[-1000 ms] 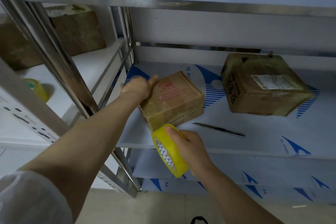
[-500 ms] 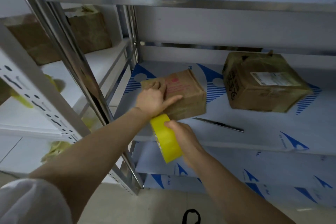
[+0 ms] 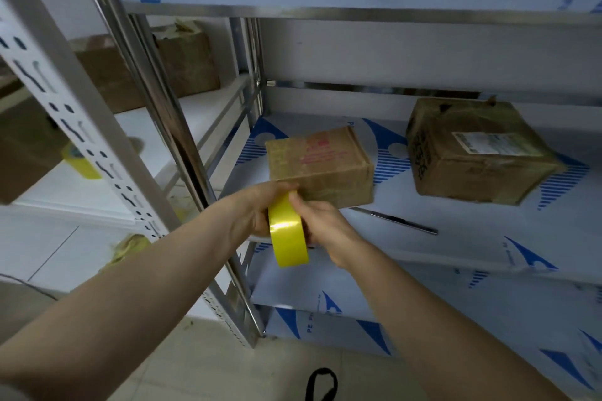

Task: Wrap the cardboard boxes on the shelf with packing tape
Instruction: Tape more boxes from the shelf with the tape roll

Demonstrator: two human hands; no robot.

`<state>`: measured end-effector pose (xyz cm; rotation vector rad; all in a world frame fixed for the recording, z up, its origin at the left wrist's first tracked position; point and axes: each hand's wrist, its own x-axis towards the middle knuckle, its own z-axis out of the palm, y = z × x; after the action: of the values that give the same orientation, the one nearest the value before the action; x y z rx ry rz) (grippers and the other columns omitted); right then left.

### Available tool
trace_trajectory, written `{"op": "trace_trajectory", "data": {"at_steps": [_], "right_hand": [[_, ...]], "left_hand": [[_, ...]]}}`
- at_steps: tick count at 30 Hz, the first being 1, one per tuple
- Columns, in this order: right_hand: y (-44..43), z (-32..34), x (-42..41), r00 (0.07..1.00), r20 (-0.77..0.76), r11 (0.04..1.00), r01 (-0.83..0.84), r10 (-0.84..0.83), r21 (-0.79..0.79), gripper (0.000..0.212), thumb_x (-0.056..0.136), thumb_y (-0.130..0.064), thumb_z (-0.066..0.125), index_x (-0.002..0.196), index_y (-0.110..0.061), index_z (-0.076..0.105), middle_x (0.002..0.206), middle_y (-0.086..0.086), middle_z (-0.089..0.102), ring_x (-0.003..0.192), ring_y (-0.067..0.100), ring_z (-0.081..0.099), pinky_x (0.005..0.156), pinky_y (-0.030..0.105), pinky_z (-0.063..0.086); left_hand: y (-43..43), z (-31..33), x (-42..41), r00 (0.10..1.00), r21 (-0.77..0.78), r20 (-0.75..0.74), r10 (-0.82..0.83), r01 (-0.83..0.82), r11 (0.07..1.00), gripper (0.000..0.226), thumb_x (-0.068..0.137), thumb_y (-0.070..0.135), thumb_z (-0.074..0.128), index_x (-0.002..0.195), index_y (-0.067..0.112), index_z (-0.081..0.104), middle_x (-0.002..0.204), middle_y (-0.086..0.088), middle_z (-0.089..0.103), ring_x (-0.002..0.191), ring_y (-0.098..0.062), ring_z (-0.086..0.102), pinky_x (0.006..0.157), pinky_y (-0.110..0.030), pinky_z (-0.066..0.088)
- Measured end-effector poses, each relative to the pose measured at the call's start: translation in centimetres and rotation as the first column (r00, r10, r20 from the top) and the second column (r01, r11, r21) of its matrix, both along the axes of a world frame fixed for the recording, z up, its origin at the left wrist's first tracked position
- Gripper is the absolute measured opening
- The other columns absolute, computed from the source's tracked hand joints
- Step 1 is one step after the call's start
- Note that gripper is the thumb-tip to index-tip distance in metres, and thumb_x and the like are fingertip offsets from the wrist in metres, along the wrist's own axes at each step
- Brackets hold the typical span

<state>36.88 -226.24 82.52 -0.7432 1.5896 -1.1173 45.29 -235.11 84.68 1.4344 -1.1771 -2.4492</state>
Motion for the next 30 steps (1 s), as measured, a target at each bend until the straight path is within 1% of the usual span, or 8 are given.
{"op": "trace_trajectory", "data": {"at_steps": [4,8,12,17,20,23,26,30], "right_hand": [[1.4,-1.1,-6.1,0.806,-0.493,0.944,0.292,-0.328,-0.151,0.040,0.101,-0.038,0.040,0.084,-0.011,0.063,0.083,0.011,0.066,0.080,0.027,0.064,0.076,0.039,0.049],[4.4,-6.0,-12.9,0.435,-0.890,0.965,0.146,0.134,0.217,0.034,0.100,-0.015,0.043,0.132,-0.006,0.051,0.126,0.017,0.055,0.116,0.033,0.051,0.094,0.038,0.044],[6.3,-7.7,-14.1,0.103,-0.955,0.942,0.161,0.280,0.293,0.024,0.095,-0.007,0.046,0.115,-0.009,0.060,0.112,0.012,0.057,0.101,0.028,0.056,0.078,0.030,0.042],[7.3,-3.8,-13.8,0.463,-0.869,0.933,0.359,-0.173,0.005,0.025,0.097,-0.006,0.043,0.119,0.003,0.051,0.123,0.025,0.045,0.097,0.040,0.054,0.077,0.039,0.042],[4.1,0.6,-11.6,0.516,-0.719,0.880,0.356,-0.466,-0.315,0.026,0.098,-0.009,0.044,0.121,0.000,0.051,0.115,0.018,0.052,0.096,0.031,0.054,0.078,0.032,0.039],[-1.2,3.8,-8.7,0.624,-0.751,0.967,0.029,-0.215,-0.253,0.017,0.093,-0.011,0.056,0.110,-0.011,0.058,0.099,0.002,0.057,0.084,0.014,0.053,0.068,0.024,0.038],[-5.4,4.3,-6.5,0.570,-0.807,0.959,-0.283,0.151,-0.020,0.032,0.084,-0.009,0.068,0.116,-0.014,0.063,0.120,0.003,0.060,0.108,0.021,0.057,0.085,0.031,0.048],[-7.6,3.1,-6.2,0.497,-0.796,0.912,-0.378,0.346,0.161,0.037,0.081,-0.008,0.071,0.118,-0.013,0.065,0.128,0.009,0.060,0.116,0.027,0.056,0.101,0.041,0.045]], "left_hand": [[0.0,0.3,-0.4,0.990,-0.111,0.057,0.126,-0.119,0.987,0.020,0.092,0.021,0.058,0.105,0.008,0.053,0.078,-0.015,0.061,0.044,-0.023,0.063,0.048,-0.031,0.056],[0.0,-0.3,-0.6,0.982,-0.124,0.092,0.165,-0.153,0.980,0.026,0.092,0.031,0.059,0.102,0.007,0.054,0.065,-0.013,0.063,0.041,-0.022,0.061,0.043,-0.030,0.054],[-0.5,-0.6,-0.8,0.977,-0.109,0.096,0.192,-0.181,0.977,0.033,0.093,0.033,0.057,0.114,0.008,0.052,0.076,-0.014,0.063,0.045,-0.023,0.063,0.047,-0.032,0.055],[-0.4,-0.6,-1.0,0.975,-0.152,0.071,0.211,-0.199,0.968,0.027,0.093,0.031,0.058,0.105,0.007,0.055,0.075,-0.014,0.063,0.046,-0.022,0.063,0.047,-0.030,0.055],[-0.1,-0.3,-1.2,0.976,-0.160,0.046,0.211,-0.201,0.966,0.023,0.093,0.030,0.057,0.100,0.007,0.056,0.074,-0.014,0.062,0.052,-0.023,0.061,0.046,-0.029,0.055],[0.0,-0.2,-1.3,0.972,-0.163,0.034,0.234,-0.225,0.960,0.022,0.094,0.028,0.053,0.102,0.008,0.056,0.074,-0.014,0.061,0.052,-0.025,0.061,0.048,-0.029,0.055],[0.2,0.0,-1.2,0.965,-0.164,0.037,0.258,-0.249,0.954,0.020,0.095,0.025,0.049,0.102,0.007,0.055,0.074,-0.015,0.061,0.056,-0.026,0.061,0.050,-0.029,0.055],[0.4,0.4,-1.3,0.961,-0.156,0.023,0.277,-0.270,0.950,0.019,0.096,0.024,0.049,0.088,0.008,0.056,0.071,-0.014,0.060,0.055,-0.024,0.059,0.045,-0.027,0.053]]}}
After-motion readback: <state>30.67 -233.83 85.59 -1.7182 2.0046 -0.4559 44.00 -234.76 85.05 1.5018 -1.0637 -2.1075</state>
